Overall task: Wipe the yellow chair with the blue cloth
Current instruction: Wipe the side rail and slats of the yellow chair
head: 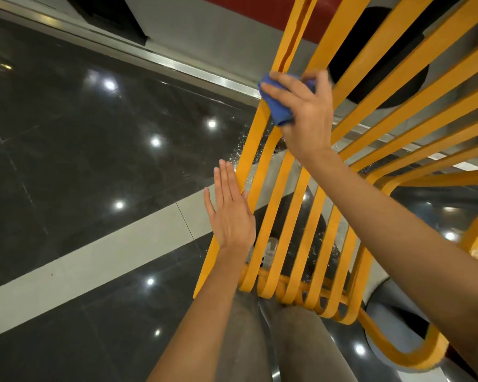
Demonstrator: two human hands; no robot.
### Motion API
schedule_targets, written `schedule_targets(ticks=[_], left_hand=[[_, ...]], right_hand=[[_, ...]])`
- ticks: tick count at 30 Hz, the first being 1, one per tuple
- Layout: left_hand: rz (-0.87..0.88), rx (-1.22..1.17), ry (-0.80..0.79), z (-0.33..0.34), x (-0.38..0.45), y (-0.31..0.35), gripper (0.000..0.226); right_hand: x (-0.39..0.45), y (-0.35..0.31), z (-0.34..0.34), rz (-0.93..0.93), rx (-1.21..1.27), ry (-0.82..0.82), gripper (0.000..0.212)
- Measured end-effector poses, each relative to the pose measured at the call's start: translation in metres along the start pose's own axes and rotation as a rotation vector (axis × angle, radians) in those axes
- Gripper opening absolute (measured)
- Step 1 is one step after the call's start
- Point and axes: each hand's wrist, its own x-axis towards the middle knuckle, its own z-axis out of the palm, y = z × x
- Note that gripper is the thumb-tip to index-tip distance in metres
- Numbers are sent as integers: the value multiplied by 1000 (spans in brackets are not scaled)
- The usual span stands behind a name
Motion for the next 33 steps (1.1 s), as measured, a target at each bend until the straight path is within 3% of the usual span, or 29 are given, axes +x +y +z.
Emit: schedule_targets(ticks=[2, 5, 7, 11, 14, 16, 19, 22, 26, 33], left_hand=[[-3, 6, 10, 0, 0, 0, 59], [-9, -4, 7, 1, -3, -1, 58], [-11, -15, -8, 0, -3, 0, 58], [1, 9, -5, -2, 0, 0, 58], [2, 13, -1, 0, 0, -2, 58], [-3, 6, 2, 0, -2, -2, 58], [-5, -3, -3, -1, -3, 0, 59], [-11, -13, -5, -3, -2, 1, 59], [5, -12, -3, -2, -2, -2, 58], [1, -16, 6, -1, -1, 0, 58]], right_hand=[[-12, -12, 8, 27, 51, -22, 36], [-72, -33, 5, -80, 170, -248, 46], [-93, -30, -7, -141, 171, -312, 43], [-33, 13, -6, 132, 45, -49, 35], [2, 19, -3, 213, 73, 67, 28], [-14, 4, -4, 309, 199, 68, 36], [-53, -32, -3, 644, 523, 53, 43], [-46, -60, 3, 945, 757, 206, 42], [-24, -67, 10, 959, 830, 293, 39], [-65, -70, 6, 915, 875, 132, 32]])
